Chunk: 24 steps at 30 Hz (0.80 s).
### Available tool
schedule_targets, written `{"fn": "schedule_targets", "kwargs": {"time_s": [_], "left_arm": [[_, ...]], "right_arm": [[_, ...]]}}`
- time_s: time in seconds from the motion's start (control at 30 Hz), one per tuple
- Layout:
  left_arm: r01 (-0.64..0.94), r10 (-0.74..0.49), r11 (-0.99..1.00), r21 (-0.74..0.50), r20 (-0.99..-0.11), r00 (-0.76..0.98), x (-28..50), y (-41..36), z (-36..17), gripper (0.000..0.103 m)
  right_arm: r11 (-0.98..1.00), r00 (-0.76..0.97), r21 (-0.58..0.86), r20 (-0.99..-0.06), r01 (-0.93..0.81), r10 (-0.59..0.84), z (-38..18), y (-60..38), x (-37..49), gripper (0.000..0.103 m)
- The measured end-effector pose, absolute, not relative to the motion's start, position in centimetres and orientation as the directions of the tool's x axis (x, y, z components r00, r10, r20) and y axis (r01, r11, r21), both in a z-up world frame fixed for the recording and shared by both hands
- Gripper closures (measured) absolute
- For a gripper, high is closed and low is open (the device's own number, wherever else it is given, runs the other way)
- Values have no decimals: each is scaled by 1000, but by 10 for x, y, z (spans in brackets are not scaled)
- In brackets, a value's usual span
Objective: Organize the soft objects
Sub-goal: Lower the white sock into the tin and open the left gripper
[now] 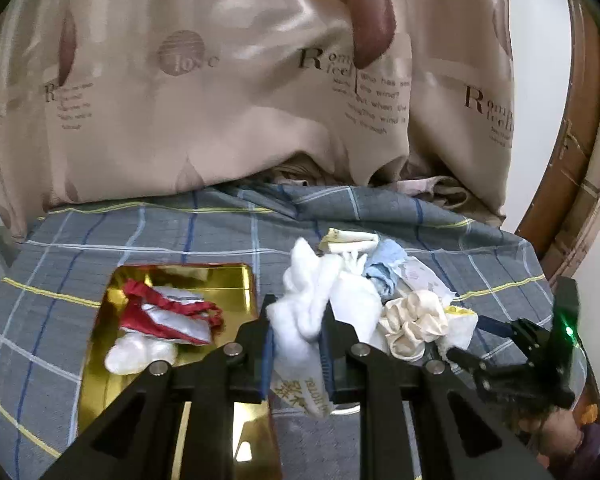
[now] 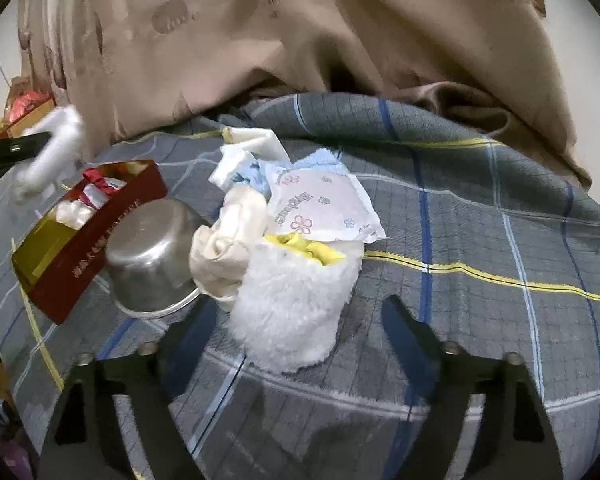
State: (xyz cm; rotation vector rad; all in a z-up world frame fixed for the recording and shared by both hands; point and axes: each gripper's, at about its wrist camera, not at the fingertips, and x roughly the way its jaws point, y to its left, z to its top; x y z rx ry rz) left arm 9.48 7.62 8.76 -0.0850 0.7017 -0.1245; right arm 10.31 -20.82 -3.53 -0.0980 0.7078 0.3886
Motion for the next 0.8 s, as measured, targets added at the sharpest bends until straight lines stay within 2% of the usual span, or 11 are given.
{"fn": "schedule_targets", "kwargs": {"time_s": [0.03, 0.07, 0.1, 0.17, 0.33, 0.47, 0.6, 0.8], "left_arm": [[81, -140, 989, -121, -636, 759, 92, 79, 88, 84], [83, -146, 988, -127, -638, 756, 90, 81, 89, 84], [79, -143, 989, -127, -641, 755, 88, 83, 88, 84], [64, -133, 990, -129, -639, 757, 85, 88, 89, 84], [6, -92, 990, -139, -627, 774, 71, 110, 92, 83], [-58, -36, 990, -129, -624, 781, 57, 136, 94, 83], [-101, 4, 989, -112, -652, 758, 47, 160, 85, 83], [-110, 1, 987, -116, -684, 729, 39, 173, 67, 83]], "right_arm": [[921, 677, 56, -661, -386, 324, -37, -207, 107, 40], [919, 664, 63, -672, -388, 327, -40, -206, 111, 53], [918, 655, 66, -681, -390, 327, -42, -205, 113, 59], [914, 652, 59, -683, -401, 330, -43, -202, 111, 62], [911, 670, 41, -665, -410, 331, -39, -201, 97, 66], [917, 709, 67, -614, -392, 348, -27, -210, 66, 67], [915, 726, 110, -576, -388, 376, -15, -215, 38, 67], [899, 724, 135, -548, -417, 418, 1, -207, 14, 67]]}}
